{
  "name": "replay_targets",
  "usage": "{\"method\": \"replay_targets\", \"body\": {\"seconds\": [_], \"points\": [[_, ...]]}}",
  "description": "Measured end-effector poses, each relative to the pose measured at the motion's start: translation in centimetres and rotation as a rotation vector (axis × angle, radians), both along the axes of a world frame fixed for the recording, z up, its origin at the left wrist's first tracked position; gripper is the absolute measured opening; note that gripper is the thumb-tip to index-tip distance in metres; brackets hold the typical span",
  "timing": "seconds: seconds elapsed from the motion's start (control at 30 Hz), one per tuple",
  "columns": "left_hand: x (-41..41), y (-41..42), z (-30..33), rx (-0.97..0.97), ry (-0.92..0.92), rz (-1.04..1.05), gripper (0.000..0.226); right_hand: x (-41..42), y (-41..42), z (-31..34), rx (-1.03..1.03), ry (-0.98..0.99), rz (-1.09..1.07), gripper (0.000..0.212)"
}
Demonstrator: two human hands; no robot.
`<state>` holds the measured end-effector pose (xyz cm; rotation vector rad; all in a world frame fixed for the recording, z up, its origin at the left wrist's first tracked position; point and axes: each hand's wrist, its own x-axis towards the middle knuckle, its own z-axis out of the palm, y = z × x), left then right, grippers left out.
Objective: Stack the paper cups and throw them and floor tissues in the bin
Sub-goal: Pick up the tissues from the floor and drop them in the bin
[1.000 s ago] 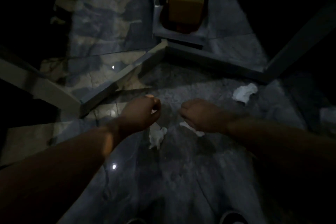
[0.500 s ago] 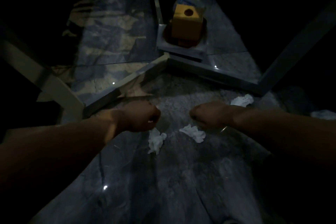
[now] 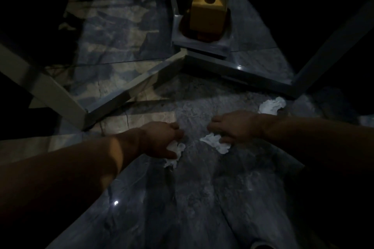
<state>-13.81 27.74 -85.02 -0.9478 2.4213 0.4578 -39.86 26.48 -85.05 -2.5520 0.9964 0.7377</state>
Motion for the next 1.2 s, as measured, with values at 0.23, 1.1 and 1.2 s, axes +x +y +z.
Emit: {"method": "replay_targets", "body": {"seconds": [0.23, 1.1, 1.2], "points": [[-1.0, 0.9, -0.8, 0.052, -0.047, -0.035, 0.089, 0.3, 0.6, -0.2, 0.078, 0.030, 0.118, 0.076], [0.2, -1.6, 0.0, -0.094, 0.468, 0.087, 0.027, 0.8, 1.1, -0.3, -0.180, 0.043, 0.268, 0.044], [0.0, -2.3, -0.4, -0.102, 0.631, 0.294, 0.020, 0.4, 0.6, -0.3, -0.174, -0.017, 0.065, 0.031]]}}
